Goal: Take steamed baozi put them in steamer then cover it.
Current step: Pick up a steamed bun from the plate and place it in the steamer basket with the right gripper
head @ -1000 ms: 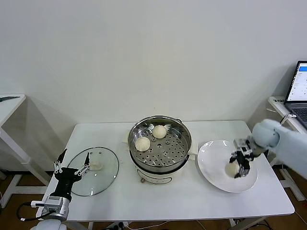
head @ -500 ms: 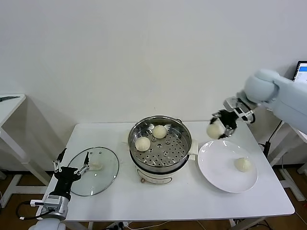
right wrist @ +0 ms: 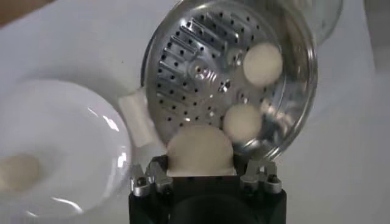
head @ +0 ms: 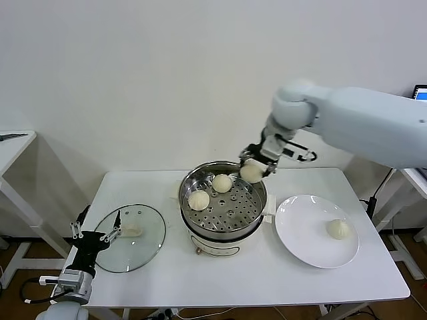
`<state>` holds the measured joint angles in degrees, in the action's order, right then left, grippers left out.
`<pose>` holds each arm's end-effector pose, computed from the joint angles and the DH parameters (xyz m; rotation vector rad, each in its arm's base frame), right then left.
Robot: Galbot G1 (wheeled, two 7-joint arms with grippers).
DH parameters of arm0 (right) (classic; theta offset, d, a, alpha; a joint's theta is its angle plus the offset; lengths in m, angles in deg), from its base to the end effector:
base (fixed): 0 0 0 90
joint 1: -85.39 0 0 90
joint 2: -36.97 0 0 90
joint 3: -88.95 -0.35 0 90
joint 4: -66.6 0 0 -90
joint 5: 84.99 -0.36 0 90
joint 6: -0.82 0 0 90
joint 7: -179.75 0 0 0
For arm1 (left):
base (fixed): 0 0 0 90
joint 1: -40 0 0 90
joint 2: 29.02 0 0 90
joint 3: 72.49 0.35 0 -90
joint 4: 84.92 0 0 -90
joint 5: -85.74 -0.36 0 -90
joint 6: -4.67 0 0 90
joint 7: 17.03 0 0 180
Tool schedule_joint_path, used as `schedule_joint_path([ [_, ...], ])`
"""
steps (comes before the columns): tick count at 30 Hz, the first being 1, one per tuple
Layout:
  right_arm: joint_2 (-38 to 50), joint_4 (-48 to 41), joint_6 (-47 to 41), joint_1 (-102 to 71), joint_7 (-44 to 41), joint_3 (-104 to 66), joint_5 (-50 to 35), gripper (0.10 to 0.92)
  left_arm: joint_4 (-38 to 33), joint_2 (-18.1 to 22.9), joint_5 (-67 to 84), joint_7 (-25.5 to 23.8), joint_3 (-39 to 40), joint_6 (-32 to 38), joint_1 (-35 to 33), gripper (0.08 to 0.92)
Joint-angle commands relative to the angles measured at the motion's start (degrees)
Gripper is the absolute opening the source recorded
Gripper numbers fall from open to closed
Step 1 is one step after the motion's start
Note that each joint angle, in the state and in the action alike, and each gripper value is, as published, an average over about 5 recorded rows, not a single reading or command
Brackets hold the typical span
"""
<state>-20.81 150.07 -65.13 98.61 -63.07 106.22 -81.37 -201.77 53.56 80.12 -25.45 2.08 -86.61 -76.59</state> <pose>0.5235 0.0805 0.0139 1.9278 -0.4683 2.3988 0.1986 0.1089 -0.2949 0.0646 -3.0656 -0.5100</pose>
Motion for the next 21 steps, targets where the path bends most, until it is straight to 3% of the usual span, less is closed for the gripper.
schedule_joint_path([
  [1, -9.26, -0.12, 8.8, -1.92, 3.12, 2.8, 5.33, 0.696, 0.65, -0.16, 0.29, -0.2, -0.59, 0.17, 0.12, 0.823],
  [21, -11.63, 0.51, 5.65, -5.79, 2.08, 4.85, 1.94, 0.696, 1.52, -0.5, 0.6, -0.39, -1.14, 0.03, 0.72, 0.823],
])
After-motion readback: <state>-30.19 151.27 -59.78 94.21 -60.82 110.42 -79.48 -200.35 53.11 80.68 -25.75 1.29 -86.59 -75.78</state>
